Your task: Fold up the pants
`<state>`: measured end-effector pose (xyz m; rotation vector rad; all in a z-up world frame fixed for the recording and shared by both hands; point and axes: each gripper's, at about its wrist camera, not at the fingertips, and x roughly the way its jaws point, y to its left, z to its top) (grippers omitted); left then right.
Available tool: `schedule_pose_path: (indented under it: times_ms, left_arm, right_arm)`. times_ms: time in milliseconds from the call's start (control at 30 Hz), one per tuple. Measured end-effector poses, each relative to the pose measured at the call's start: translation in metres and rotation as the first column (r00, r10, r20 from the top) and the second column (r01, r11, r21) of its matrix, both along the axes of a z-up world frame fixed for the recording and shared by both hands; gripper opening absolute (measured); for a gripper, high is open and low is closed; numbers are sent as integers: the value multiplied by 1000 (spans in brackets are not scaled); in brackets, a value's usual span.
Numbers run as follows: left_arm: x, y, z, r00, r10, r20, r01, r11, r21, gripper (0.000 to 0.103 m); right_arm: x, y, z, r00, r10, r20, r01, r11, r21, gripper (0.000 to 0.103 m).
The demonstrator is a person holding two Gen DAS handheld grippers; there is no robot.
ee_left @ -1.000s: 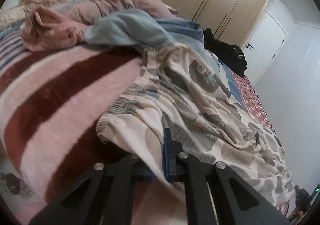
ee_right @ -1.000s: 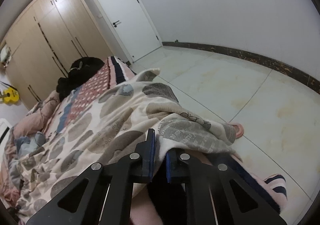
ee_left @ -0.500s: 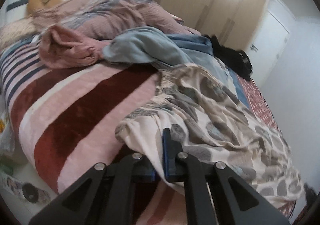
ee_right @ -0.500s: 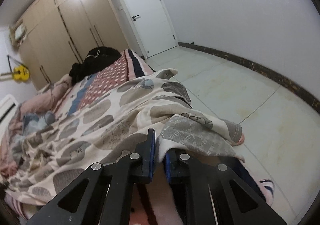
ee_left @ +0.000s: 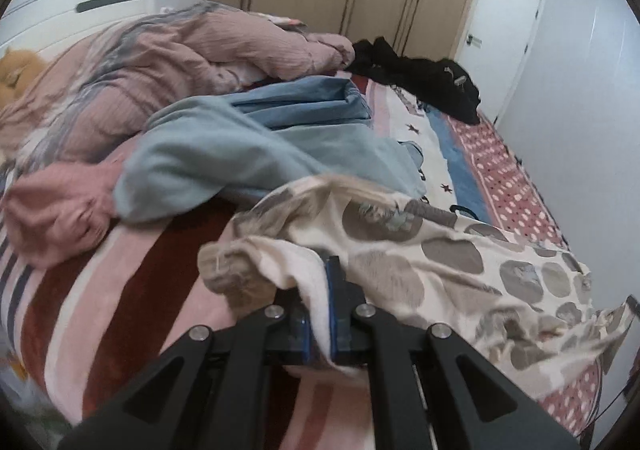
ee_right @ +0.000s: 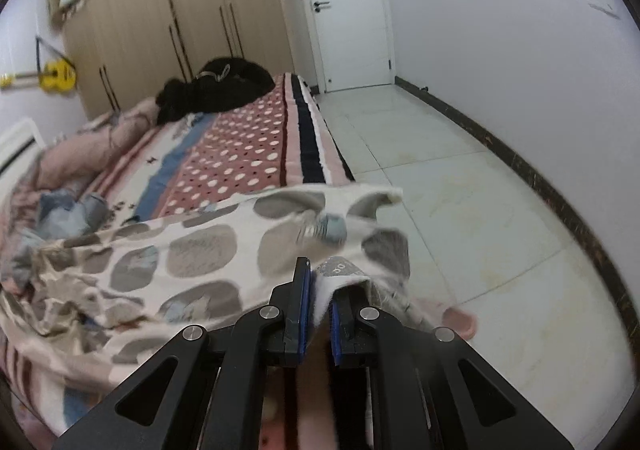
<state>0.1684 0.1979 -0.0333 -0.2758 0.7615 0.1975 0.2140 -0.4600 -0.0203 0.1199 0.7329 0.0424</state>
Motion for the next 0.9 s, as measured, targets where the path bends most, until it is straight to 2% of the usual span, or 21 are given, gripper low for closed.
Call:
schedule_pose_path:
  times_ms: [100,200,267,367,500,600,667,700,767,800,833,900]
  left_arm:
    - [41,-1,-5,998,-14,-55,15,1000,17,4]
    - [76,1,-14,995,-20,-96,20,1000,6,4]
    - [94,2,-16,995,-7,-97,10,999,37,4]
    - [113,6,-19,995,4,-98,-2,1000,24,4]
    - [143,6,-25,994,16,-107,-9,998,65,6]
    - [158,8,-27,995,29,-97,-23,998,65,6]
    - [168,7,-32,993,29,-116,-20,997,74,7]
    - [170,6,-33,992,28,-124,-18,997,80,12]
    - [173,4,-33,992,19,-127,-9,996,85,34]
    - [172,4,-32,993,16,-120,-6,996,87,57]
    - [169,2,-27,995,2,-103,8,996,93,70]
    - [163,-3,-19,996,-15,-88,25,992,121,70]
  right_arm:
    - [44,1,2,998,6,-69,-6,1000,0,3]
    - [83,3,-4,992,-15,-124,8,999,-52,3]
    - [100,3,-8,990,-28,-135,18,997,-73,3]
    - [126,2,-15,987,-54,-152,40,995,-89,3]
    - [160,6,-33,978,-71,-199,46,991,-124,3]
    - [178,13,-45,974,-73,-214,43,989,-141,3]
    - [187,17,-53,971,-74,-227,40,988,-150,4]
    - [191,19,-58,970,-71,-232,36,988,-153,4]
    - [196,23,-66,967,-57,-248,19,988,-153,7]
    - [197,24,-68,965,-51,-256,12,988,-151,17]
    - [196,25,-70,964,-41,-264,2,989,-146,23]
    - [193,24,-70,961,-20,-275,-15,992,-126,37]
